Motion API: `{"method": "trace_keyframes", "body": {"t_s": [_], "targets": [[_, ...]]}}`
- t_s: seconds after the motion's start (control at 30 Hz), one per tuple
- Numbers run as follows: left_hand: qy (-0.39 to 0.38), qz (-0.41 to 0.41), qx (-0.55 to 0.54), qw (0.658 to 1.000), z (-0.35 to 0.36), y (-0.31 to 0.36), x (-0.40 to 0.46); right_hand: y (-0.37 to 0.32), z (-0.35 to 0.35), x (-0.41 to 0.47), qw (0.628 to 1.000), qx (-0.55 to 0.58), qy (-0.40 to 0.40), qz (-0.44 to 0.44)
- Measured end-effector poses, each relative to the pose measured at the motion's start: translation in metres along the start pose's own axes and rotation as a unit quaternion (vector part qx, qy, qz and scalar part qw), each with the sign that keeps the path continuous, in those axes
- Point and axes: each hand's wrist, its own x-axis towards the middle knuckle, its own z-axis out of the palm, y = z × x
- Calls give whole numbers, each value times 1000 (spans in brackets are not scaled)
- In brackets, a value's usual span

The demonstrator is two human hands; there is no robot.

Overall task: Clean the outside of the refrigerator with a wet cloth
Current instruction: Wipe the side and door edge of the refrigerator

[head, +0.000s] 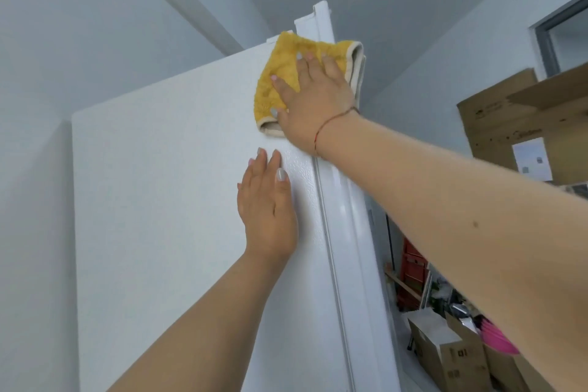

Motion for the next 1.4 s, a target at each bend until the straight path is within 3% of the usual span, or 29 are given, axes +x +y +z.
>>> {"method": "trace_keyframes", "body": {"t_s": [0.13, 0.23, 0.43, 0.57, 0.73, 1.27, 1.4], "targets": [[31, 74, -37, 996, 3, -9, 6, -29, 18, -60, 999, 33, -32, 13], [29, 54, -49, 997, 2, -10, 4, -23, 23, -74, 998, 46, -33, 3], [-12, -16, -100, 995, -7, -3, 1, 22, -5, -12, 998, 51, -19, -40], [-37, -7, -97, 995, -7, -12, -1, 51, -31, 40, 996, 52, -59, -32], [-46, -2, -113, 993, -11, -13, 0, 57, -22, 48, 999, 26, -14, -22], [-76, -39, -268, 960, -26, -14, 3, -10, 60, -91, 993, 63, 100, -29], [-73, -31, -227, 971, -28, -14, 4, -19, 77, -133, 989, 64, 113, -68]]}}
